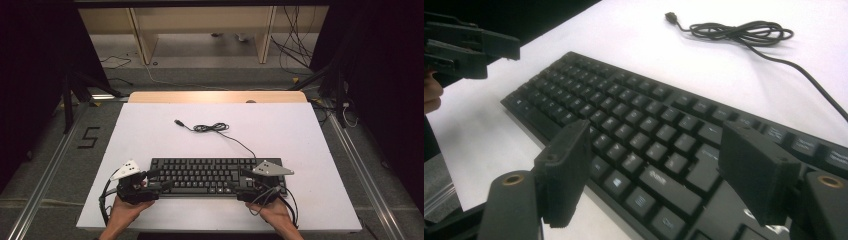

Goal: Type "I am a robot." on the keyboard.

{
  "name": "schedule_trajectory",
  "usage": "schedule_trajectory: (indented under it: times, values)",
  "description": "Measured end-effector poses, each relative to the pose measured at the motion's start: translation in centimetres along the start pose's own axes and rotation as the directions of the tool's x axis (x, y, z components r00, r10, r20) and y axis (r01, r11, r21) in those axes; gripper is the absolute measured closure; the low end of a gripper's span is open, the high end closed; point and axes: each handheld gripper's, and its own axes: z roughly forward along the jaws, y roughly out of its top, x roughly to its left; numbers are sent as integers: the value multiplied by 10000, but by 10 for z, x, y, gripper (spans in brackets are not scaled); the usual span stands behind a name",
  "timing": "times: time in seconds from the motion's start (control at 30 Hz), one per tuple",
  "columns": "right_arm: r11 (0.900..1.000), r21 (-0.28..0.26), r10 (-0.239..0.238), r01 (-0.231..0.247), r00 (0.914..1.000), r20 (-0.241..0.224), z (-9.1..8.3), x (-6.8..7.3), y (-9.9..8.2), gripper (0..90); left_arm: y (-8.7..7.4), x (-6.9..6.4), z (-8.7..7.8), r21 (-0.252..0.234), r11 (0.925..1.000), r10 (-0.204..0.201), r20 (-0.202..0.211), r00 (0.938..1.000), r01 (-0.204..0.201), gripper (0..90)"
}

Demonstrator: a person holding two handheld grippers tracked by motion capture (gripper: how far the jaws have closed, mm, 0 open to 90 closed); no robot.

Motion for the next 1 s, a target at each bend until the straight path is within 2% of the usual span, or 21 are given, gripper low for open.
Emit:
schedule_trajectory:
  times: [0.3,0.53,1.0]
  values:
    - [9997,213,-121,129,9993,-355,20,8,10,278,0,3,-1,46,9999,-107,-221,9997,108,267]
    - [9990,377,-218,236,9986,-483,36,13,16,318,-1,6,-1,125,9997,-193,-352,9992,198,274]
    - [9983,549,-168,201,9981,-599,52,17,24,345,-1,9,-1,315,9991,-282,-526,9982,299,294]
